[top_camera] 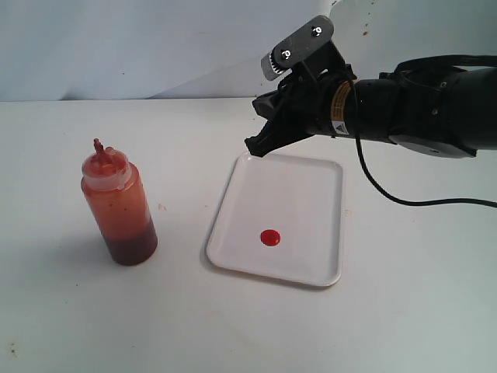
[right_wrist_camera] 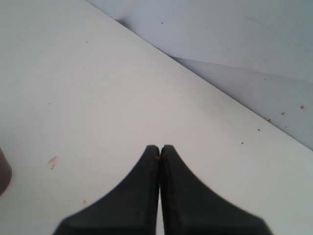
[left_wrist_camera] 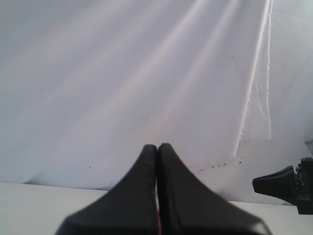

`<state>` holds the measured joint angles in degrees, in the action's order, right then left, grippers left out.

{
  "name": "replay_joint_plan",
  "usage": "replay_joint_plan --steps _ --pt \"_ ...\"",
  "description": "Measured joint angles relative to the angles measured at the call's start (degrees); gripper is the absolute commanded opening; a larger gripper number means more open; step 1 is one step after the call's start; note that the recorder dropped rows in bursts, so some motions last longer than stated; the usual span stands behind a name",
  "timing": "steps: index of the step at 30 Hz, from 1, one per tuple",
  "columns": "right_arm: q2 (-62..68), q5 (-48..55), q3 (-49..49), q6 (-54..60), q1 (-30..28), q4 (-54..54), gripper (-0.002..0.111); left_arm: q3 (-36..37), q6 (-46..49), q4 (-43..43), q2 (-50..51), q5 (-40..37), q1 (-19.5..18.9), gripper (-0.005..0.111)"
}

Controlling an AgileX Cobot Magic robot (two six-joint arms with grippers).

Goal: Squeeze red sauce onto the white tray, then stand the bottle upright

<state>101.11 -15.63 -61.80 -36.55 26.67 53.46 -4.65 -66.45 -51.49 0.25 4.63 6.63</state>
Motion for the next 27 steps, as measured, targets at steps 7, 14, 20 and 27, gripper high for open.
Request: replay_joint_plan --steps 7,14,20,27 --pt "0.0 0.0 0.0 0.0 0.0 0.0 0.000 0.0 57.7 49.2 0.0 -8.5 0.0 0.000" --pt "0.0 0.0 0.0 0.0 0.0 0.0 0.000 2.8 71.9 58.3 0.0 -10.9 0.0 0.000" --pt "0.0 0.0 0.0 0.0 0.0 0.0 0.000 4.3 72.1 58.4 0.0 -12.1 0.0 0.000" --pt "0.0 0.0 0.0 0.0 0.0 0.0 0.000 4.3 72.1 54.5 0.0 -18.4 0.0 0.000"
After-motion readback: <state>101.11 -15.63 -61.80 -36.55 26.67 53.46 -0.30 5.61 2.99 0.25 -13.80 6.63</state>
